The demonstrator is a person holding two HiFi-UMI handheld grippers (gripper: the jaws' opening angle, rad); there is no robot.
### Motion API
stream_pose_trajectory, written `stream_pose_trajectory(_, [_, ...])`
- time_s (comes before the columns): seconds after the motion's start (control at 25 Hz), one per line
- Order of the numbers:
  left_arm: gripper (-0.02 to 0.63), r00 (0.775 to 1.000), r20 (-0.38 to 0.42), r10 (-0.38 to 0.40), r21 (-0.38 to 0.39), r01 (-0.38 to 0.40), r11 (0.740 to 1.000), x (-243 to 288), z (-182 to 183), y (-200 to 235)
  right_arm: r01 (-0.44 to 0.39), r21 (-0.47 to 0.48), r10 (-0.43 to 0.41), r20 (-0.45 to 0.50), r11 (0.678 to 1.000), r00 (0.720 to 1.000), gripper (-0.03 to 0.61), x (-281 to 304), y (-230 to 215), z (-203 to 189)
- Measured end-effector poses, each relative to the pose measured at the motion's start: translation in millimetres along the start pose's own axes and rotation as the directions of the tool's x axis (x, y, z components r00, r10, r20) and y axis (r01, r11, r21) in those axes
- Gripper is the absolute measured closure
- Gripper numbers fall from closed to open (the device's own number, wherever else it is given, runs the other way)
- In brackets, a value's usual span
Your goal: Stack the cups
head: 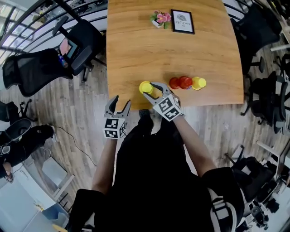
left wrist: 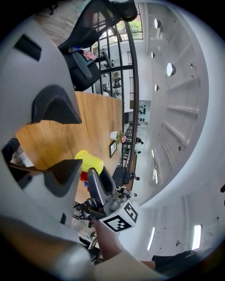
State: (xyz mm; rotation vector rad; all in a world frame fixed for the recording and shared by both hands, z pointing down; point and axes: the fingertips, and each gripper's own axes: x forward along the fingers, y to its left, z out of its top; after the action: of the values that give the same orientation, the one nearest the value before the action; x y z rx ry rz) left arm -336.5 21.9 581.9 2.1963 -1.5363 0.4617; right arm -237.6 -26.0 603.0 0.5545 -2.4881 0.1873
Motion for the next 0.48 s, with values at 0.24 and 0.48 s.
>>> stream_pose_trajectory(0.24, [0.344,0.999,0.022,-0.044,0.012,0.044,0.999,21.5,18.2,-29.4,0.043,-0.001,-0.043,-0.004,0.999,0.999,0.356,-56.3,-27.5,4.4])
stream_pose_trajectory(0.48, [0.344,0.996,0.045,-0.072,0.022,0.071,0.997,43.3,36.6,-53.3,0.103,-0.026,-0.103,-0.01,0.994,0.995,0.356,-110.6,-48.0,18.1])
